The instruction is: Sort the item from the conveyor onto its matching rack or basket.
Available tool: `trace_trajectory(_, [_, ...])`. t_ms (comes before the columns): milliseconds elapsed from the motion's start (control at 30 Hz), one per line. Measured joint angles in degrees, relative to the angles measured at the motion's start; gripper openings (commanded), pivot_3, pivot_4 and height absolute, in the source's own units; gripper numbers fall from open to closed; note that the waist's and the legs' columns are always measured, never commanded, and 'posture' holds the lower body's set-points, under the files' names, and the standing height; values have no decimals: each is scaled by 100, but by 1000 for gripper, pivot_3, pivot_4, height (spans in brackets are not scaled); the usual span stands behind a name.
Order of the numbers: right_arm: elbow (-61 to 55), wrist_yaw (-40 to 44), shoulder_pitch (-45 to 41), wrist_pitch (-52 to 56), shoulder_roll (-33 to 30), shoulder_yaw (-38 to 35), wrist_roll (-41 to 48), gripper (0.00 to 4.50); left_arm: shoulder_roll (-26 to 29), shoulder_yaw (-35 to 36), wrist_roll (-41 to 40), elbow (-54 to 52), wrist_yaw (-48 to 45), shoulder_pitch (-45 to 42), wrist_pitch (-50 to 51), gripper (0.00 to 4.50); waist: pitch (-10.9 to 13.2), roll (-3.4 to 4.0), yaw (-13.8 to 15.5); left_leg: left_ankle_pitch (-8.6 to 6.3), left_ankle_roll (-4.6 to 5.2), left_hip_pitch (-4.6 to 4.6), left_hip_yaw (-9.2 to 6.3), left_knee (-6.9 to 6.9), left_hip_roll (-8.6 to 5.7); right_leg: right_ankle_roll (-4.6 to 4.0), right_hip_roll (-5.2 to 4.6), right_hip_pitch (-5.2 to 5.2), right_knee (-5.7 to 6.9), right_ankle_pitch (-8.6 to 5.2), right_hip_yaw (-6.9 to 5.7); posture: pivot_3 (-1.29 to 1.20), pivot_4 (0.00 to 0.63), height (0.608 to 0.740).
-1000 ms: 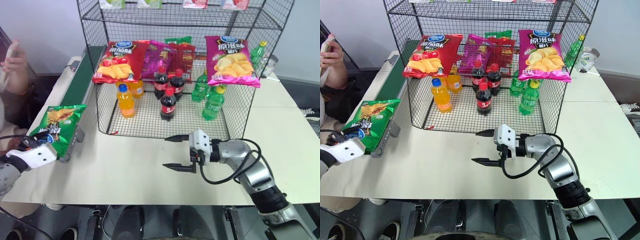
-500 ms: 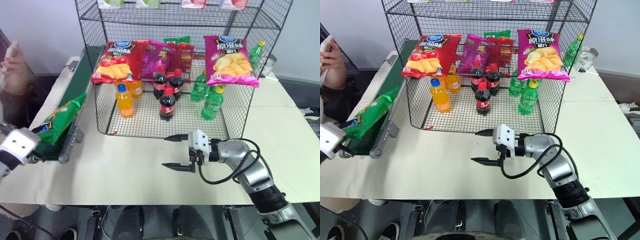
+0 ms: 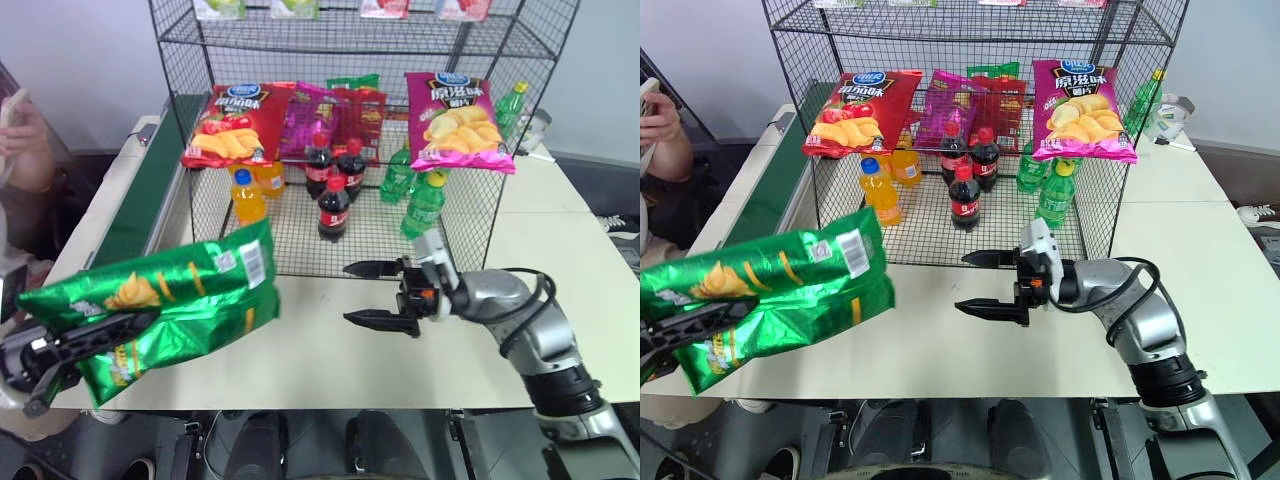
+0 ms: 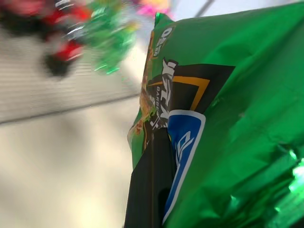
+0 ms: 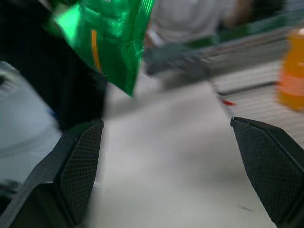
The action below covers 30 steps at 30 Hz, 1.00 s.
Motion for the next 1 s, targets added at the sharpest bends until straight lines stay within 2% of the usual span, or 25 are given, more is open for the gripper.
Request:
trace_trajectory(200, [-137, 183, -231, 1328, -258, -240, 1112, 4500, -181, -1158, -883, -46, 448, -1000, 538, 90, 2, 4, -43, 0, 0, -3, 1, -4, 1, -4, 4, -10, 1, -2, 2, 0, 150, 739])
trace_trajectory(400, [-313, -181, -508, 1895, 139, -268, 1704, 4500, -319, -1918, -1082, 96, 711, -1977, 746, 90, 2, 4, -33, 0, 1, -9, 2, -3, -1, -3, 7, -15, 1, -2, 2, 0, 150, 739])
trace_trajectory(567, [-423, -475, -657, 2280, 356, -272, 2146, 4500, -530, -2326, -875, 211, 729, -2407, 869, 90, 2, 4, -33, 0, 1, -15, 2, -2, -2, -2, 7, -20, 0, -2, 2, 0, 150, 739])
trace_trajectory(733, [-450, -665, -727, 2541, 415, -289, 2439, 4500, -711, -2407, -603, 332, 728, -2620, 932, 90, 2, 4, -32, 0, 1, -17, 3, -2, -2, -1, 9, -22, -1, -2, 3, 0, 150, 739])
trace_trajectory(967, [-447, -981, -965, 2894, 506, -234, 2562, 4500, -1141, -2615, 235, 299, 677, -2716, 844, 90, 2, 4, -32, 0, 1, -19, 2, -2, -2, -1, 11, -23, -1, -2, 3, 0, 150, 739])
trace_trajectory(1000, [-419, -1019, -970, 2930, 548, -211, 2562, 4240, -1176, -2625, 338, 289, 663, -2752, 802, 32, 2, 3, -31, 0, 1, -20, 3, -2, -1, -1, 11, -23, -2, -2, 3, 0, 150, 739])
